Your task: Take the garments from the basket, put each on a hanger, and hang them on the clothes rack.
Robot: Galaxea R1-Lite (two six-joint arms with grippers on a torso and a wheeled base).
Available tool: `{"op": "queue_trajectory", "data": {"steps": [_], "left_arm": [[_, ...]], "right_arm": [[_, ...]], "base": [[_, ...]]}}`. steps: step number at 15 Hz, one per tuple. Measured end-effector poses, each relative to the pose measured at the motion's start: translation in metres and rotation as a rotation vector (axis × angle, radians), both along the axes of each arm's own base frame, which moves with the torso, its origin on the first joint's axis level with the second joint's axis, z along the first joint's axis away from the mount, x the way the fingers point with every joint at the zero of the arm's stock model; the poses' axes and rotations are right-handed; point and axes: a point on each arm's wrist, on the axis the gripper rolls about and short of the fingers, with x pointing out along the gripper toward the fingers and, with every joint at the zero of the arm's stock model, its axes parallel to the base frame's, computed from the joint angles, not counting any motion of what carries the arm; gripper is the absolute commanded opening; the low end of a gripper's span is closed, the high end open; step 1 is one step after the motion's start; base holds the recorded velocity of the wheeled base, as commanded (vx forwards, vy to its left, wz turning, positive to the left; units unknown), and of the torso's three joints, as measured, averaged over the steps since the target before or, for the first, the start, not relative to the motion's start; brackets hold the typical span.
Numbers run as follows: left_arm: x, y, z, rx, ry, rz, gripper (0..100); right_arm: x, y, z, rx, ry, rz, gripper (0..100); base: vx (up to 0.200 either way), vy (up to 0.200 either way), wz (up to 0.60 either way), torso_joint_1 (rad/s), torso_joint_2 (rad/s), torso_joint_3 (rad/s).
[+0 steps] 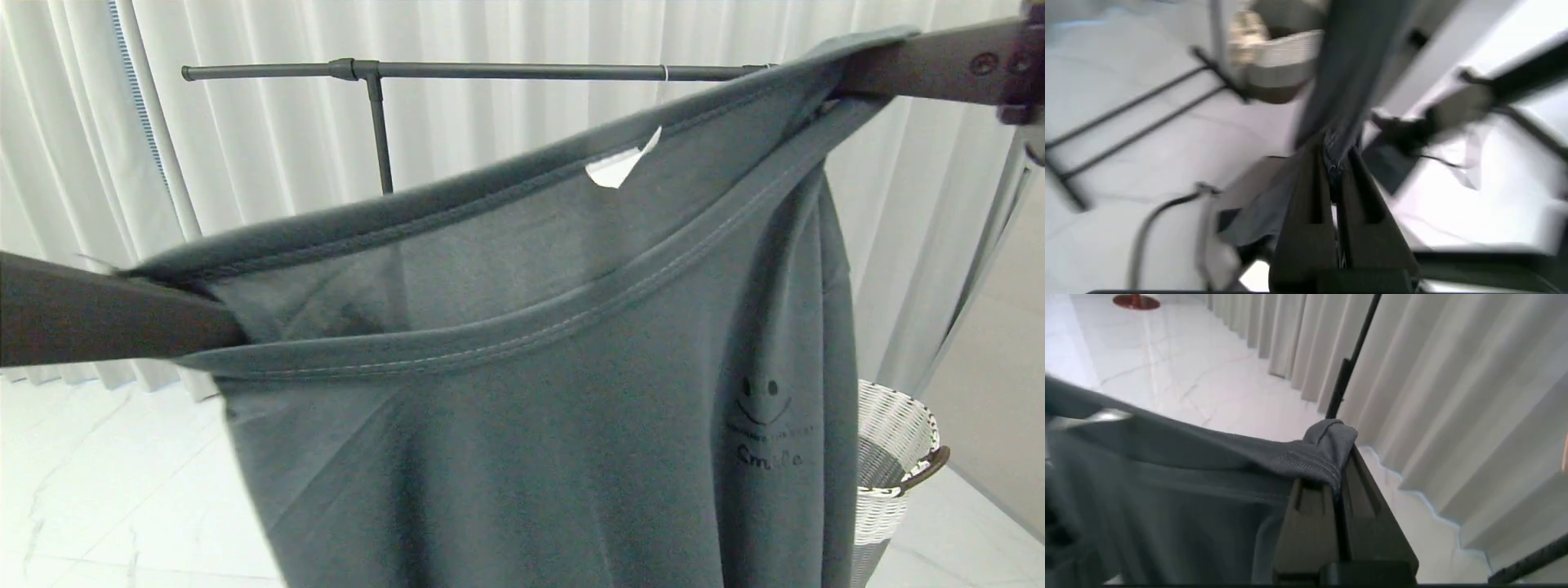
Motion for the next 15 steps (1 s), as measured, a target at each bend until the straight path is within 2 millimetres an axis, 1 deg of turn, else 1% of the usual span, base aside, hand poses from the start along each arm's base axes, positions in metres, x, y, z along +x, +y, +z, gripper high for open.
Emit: {"op": "queue_trajectory", "data": {"steps": [2, 4, 6, 8, 9, 11, 13, 14, 15], "left_arm": [[-0.015, 0.013, 0.009, -0.070, 0.014, -0.040, 0], [-0.024, 0.020, 0.014, -0.105, 0.009, -0.071, 0], [-0.027, 0.023, 0.015, -0.108, -0.011, -0.080, 0], [-0.025, 0.022, 0.014, -0.053, -0.091, -0.082, 0], [-0.019, 0.020, 0.012, 0.014, -0.160, -0.030, 0], [0.000, 0.008, 0.010, 0.152, -0.293, 0.084, 0], [0.022, -0.013, 0.021, 0.110, -0.413, 0.135, 0], [0.033, -0.024, 0.023, 0.130, -0.479, 0.147, 0], [0.043, -0.034, 0.021, 0.188, -0.534, 0.153, 0]], "right_arm": [[0.012, 0.013, -0.006, -0.006, 0.006, 0.001, 0], [0.019, 0.021, -0.012, -0.024, 0.022, 0.003, 0], [0.022, 0.023, -0.015, -0.035, 0.032, -0.004, 0], [0.025, 0.020, -0.015, -0.036, 0.033, -0.024, 0], [0.027, 0.016, -0.015, -0.038, 0.036, -0.043, 0], [0.029, 0.004, -0.013, -0.048, 0.046, -0.087, 0], [0.024, -0.009, -0.012, -0.066, 0.066, -0.123, 0], [0.019, -0.016, -0.011, -0.073, 0.073, -0.130, 0], [0.014, -0.021, -0.011, -0.085, 0.087, -0.133, 0]], "base": [[0.000, 0.000, 0.00, 0.000, 0.00, 0.000], [0.000, 0.000, 0.00, 0.000, 0.00, 0.000], [0.000, 0.000, 0.00, 0.000, 0.00, 0.000], [0.000, 0.000, 0.00, 0.000, 0.00, 0.000], [0.000, 0.000, 0.00, 0.000, 0.00, 0.000], [0.000, 0.000, 0.00, 0.000, 0.00, 0.000], [0.000, 0.000, 0.00, 0.000, 0.00, 0.000], [0.000, 0.000, 0.00, 0.000, 0.00, 0.000], [0.000, 0.000, 0.00, 0.000, 0.00, 0.000]]}}
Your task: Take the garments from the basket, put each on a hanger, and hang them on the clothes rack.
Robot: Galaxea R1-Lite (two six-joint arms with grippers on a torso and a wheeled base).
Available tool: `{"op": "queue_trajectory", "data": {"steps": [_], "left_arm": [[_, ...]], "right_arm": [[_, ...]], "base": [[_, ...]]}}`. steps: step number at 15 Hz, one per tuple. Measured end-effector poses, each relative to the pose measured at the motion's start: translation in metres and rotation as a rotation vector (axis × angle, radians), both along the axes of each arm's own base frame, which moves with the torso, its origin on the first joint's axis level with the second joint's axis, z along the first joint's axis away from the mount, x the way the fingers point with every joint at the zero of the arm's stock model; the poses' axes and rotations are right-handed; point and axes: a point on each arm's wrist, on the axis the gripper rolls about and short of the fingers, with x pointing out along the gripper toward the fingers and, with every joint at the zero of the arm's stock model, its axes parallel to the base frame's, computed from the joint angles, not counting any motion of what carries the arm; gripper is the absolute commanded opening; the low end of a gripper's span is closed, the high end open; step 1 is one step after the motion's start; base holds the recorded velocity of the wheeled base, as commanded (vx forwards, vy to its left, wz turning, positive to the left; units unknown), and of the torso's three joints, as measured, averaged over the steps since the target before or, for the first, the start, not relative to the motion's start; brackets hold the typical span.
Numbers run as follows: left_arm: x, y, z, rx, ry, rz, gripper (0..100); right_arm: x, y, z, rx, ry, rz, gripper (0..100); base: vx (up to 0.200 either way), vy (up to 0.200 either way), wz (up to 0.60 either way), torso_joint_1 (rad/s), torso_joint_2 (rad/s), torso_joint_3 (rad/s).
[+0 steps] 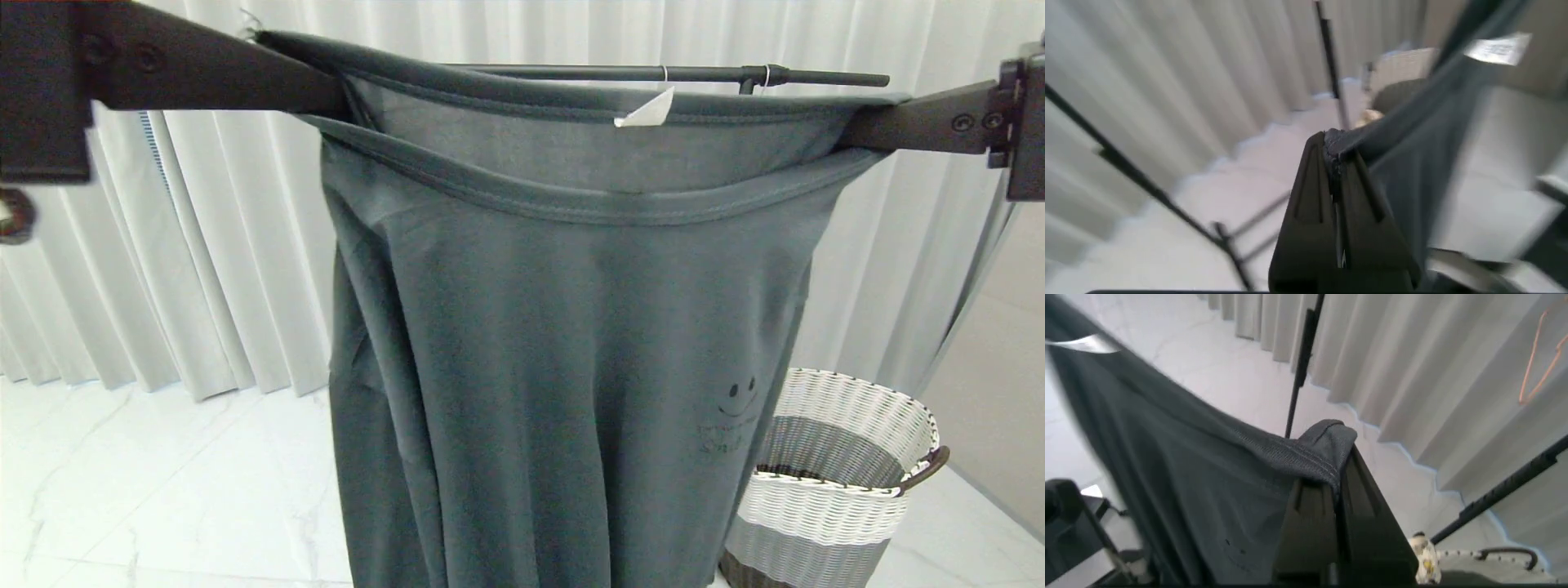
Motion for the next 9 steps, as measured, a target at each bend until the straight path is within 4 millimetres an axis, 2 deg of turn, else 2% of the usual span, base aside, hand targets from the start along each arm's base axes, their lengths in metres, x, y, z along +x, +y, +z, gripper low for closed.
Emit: {"op": "queue_trajectory", "data": {"steps": [3, 8, 9], "left_arm": [[0.019, -0.018, -0.001, 0.016, -0.064, 0.041, 0], [0.028, -0.022, -0.005, 0.036, -0.060, 0.097, 0], [0.029, -0.022, -0.005, 0.036, -0.059, 0.099, 0]], "right_arm": [[-0.010, -0.005, -0.001, -0.010, 0.008, 0.013, 0], [-0.015, -0.009, -0.004, -0.016, 0.013, 0.016, 0], [-0.015, -0.009, -0.005, -0.017, 0.014, 0.016, 100]], "base": [[0.000, 0.000, 0.00, 0.000, 0.00, 0.000], [0.000, 0.000, 0.00, 0.000, 0.00, 0.000], [0.000, 0.000, 0.00, 0.000, 0.00, 0.000]]}}
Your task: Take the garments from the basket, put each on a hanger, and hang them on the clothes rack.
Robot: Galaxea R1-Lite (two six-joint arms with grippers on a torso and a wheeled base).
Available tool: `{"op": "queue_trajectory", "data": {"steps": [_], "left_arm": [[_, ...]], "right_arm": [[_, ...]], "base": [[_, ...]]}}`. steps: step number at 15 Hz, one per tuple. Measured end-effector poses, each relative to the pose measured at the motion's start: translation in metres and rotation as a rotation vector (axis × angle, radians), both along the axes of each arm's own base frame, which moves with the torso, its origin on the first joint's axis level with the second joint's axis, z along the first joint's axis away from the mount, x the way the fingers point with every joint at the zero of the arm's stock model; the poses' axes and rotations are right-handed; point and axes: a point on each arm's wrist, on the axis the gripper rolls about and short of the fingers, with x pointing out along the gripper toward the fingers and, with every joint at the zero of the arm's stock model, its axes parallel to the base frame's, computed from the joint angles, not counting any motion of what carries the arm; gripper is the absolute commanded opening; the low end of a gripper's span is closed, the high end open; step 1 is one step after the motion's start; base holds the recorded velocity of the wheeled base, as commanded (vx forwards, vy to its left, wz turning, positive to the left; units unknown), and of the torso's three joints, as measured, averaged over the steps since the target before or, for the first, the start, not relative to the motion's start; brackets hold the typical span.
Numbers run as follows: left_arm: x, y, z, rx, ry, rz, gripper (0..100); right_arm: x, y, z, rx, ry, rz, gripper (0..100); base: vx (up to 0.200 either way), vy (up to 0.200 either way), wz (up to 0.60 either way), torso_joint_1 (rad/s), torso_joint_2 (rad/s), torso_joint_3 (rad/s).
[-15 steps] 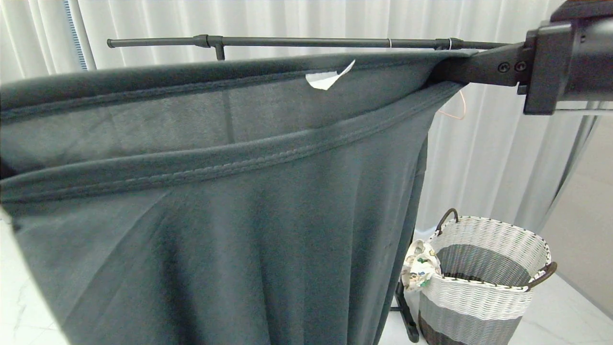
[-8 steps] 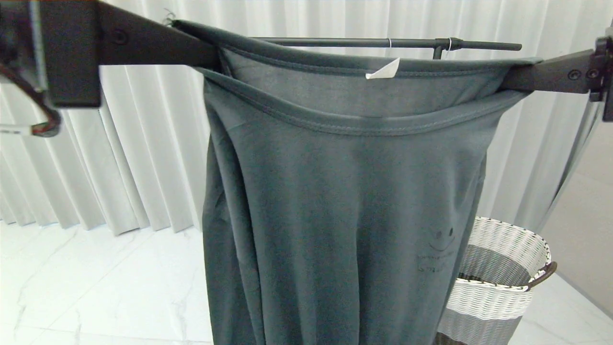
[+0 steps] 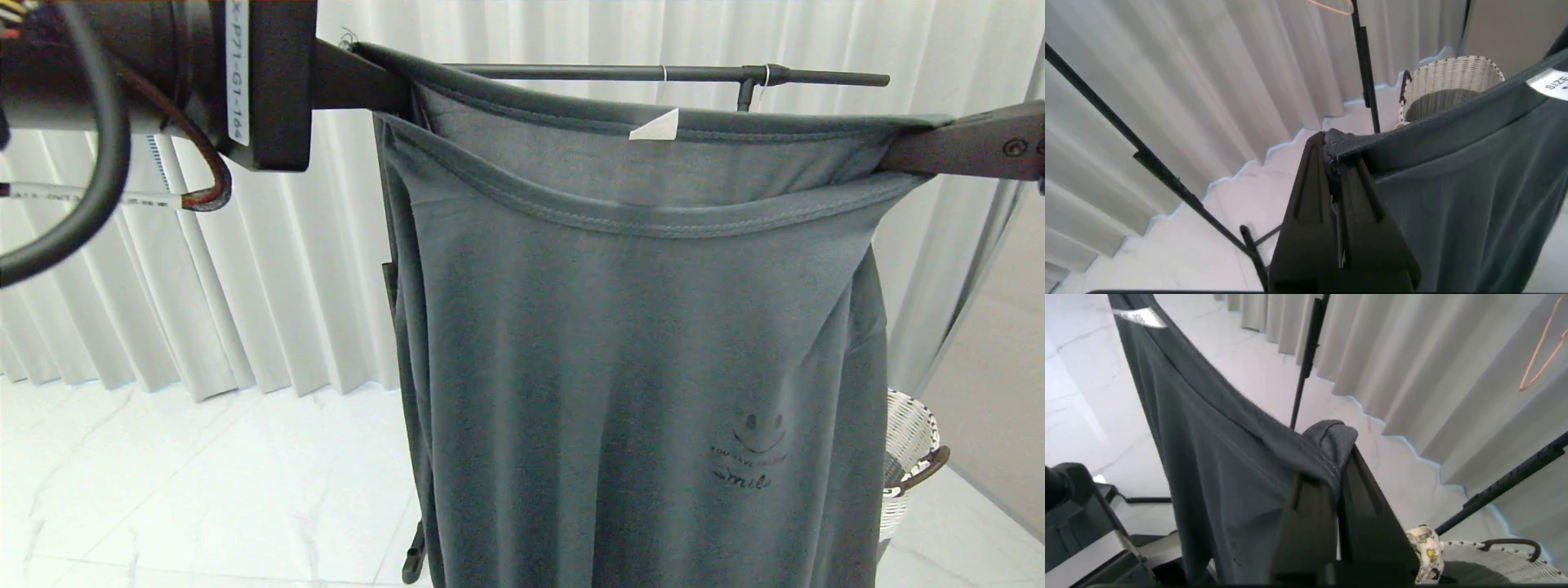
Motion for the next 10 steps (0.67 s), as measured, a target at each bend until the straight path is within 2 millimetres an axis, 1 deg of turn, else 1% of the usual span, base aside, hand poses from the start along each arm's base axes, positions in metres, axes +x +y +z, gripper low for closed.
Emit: {"op": "queue_trajectory", "data": {"steps": [3, 5, 8, 10], "left_arm": [[0.001, -0.001, 0.000, -0.003, -0.003, 0.001, 0], [0.002, -0.001, 0.000, 0.001, -0.002, 0.007, 0], [0.007, 0.001, -0.004, 0.024, -0.003, 0.084, 0], [0.013, 0.007, -0.010, 0.048, 0.006, 0.158, 0]], "right_arm": [[-0.002, -0.002, -0.006, -0.013, 0.011, 0.000, 100], [-0.006, -0.004, -0.015, -0.042, 0.020, 0.007, 100], [-0.016, -0.013, -0.032, -0.092, 0.031, 0.010, 100], [-0.017, -0.025, -0.041, -0.133, 0.029, -0.133, 100]], "base": [[0.000, 0.000, 0.00, 0.000, 0.00, 0.000], [0.000, 0.000, 0.00, 0.000, 0.00, 0.000], [0.000, 0.000, 0.00, 0.000, 0.00, 0.000], [0.000, 0.000, 0.00, 0.000, 0.00, 0.000]]}}
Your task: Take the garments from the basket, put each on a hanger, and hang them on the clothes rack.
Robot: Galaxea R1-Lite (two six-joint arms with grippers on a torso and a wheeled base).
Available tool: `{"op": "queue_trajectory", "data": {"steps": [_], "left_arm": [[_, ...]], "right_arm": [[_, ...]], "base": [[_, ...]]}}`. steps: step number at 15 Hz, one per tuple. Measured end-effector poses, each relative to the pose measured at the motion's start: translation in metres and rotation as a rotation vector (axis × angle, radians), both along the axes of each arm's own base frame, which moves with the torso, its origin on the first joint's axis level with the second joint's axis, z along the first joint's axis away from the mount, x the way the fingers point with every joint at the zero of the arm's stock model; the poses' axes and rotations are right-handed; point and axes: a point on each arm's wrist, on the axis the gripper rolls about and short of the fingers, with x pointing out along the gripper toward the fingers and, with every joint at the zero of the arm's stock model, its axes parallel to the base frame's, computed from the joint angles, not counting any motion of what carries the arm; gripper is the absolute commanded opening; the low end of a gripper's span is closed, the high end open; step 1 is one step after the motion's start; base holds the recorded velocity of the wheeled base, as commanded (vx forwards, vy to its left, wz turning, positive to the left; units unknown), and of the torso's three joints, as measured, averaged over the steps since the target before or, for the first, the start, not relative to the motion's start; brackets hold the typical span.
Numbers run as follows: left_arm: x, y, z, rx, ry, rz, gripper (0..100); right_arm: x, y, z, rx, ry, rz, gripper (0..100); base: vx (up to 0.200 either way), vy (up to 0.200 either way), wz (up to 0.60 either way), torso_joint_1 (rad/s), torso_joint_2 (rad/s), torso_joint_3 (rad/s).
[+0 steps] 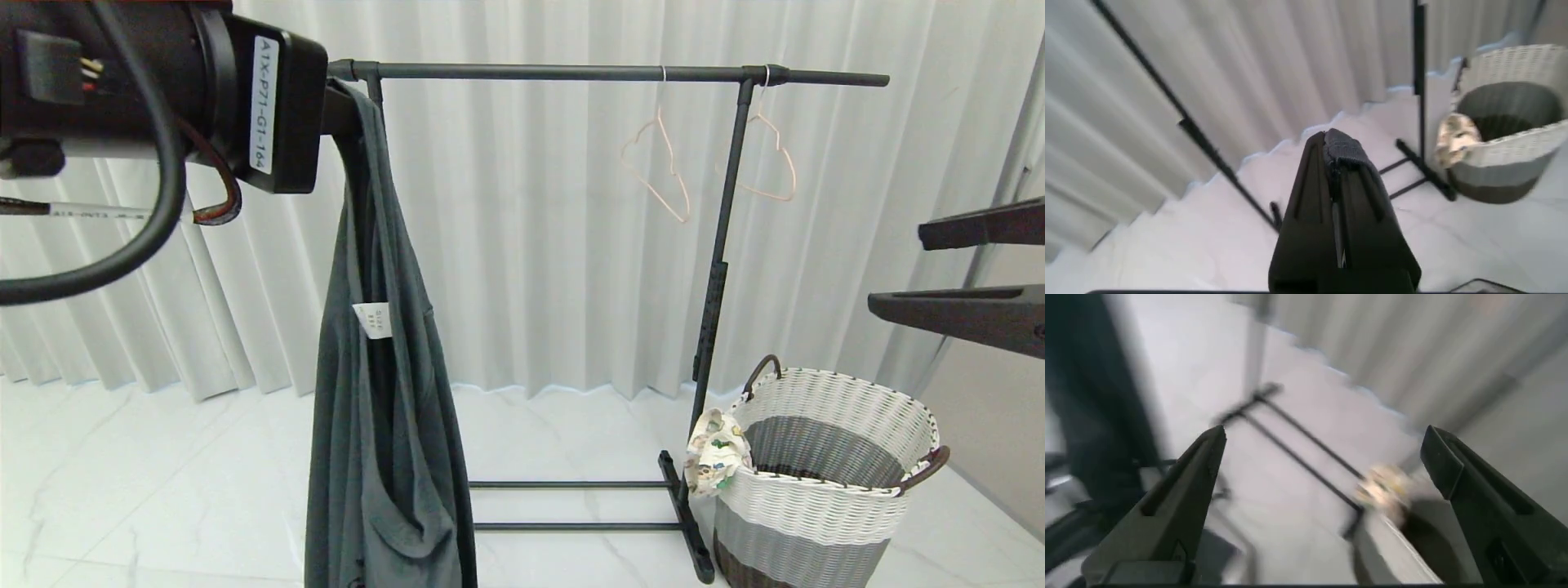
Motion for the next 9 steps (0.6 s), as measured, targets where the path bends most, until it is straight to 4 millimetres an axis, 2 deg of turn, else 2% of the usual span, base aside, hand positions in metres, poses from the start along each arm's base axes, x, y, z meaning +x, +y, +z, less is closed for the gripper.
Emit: {"op": "queue_trajectory", "data": {"steps": [2, 5, 9], "left_arm": [[0.006, 0.012, -0.003, 0.008, 0.006, 0.062, 0], [0.008, 0.033, -0.012, 0.027, 0.028, 0.150, 0], [-0.002, 0.045, -0.020, 0.051, 0.036, 0.171, 0]], "right_arm": [[0.005, -0.014, -0.005, -0.047, -0.015, -0.199, 100], [0.013, -0.040, -0.012, -0.112, 0.003, -0.410, 100], [0.019, -0.067, -0.019, -0.237, -0.006, -0.570, 100]], "base": [[0.000, 0.000, 0.00, 0.000, 0.00, 0.000], [0.000, 0.000, 0.00, 0.000, 0.00, 0.000], [0.000, 0.000, 0.00, 0.000, 0.00, 0.000]]}}
